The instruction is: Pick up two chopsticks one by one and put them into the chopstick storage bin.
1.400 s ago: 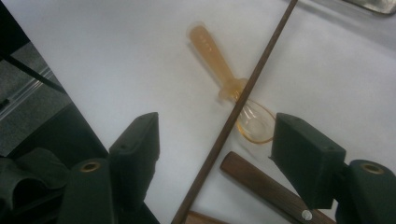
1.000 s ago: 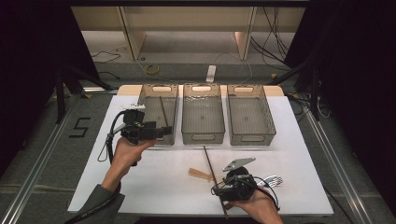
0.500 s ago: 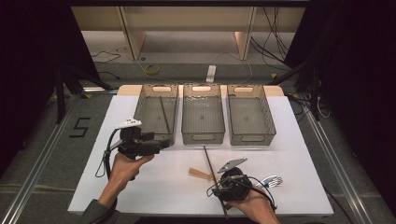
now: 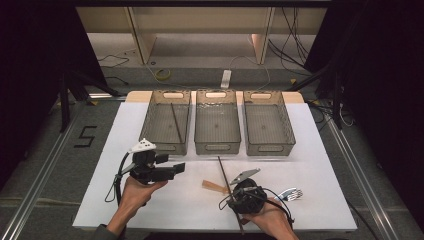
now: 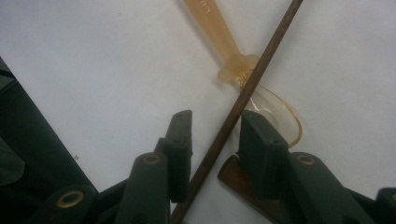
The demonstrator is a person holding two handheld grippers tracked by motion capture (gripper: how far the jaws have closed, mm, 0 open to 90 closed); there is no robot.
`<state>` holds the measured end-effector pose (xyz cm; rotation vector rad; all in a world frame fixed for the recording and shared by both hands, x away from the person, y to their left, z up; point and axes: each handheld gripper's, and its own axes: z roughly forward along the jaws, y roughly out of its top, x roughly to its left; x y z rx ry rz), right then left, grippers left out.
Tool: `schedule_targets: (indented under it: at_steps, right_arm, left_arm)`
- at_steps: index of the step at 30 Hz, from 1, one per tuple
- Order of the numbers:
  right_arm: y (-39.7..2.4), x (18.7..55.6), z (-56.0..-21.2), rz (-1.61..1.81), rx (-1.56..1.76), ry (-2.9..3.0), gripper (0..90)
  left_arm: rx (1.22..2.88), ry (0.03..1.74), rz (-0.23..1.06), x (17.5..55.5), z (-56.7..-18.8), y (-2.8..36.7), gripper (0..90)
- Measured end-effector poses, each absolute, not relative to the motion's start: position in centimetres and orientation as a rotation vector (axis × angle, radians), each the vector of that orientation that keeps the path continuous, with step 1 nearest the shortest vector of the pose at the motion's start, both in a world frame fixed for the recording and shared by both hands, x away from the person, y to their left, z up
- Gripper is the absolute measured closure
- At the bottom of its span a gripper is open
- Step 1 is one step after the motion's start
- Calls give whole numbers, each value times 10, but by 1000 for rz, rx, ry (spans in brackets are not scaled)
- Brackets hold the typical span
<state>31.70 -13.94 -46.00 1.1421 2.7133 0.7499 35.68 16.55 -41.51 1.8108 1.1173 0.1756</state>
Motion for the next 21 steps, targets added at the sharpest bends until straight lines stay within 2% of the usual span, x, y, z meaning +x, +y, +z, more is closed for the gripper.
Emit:
schedule_targets:
  at_steps: [21]
  right_arm:
    - [-134, 324, -464, 709, 1159, 2723, 709]
  left_arm:
    - [1826, 1093, 146, 351, -418, 162, 199]
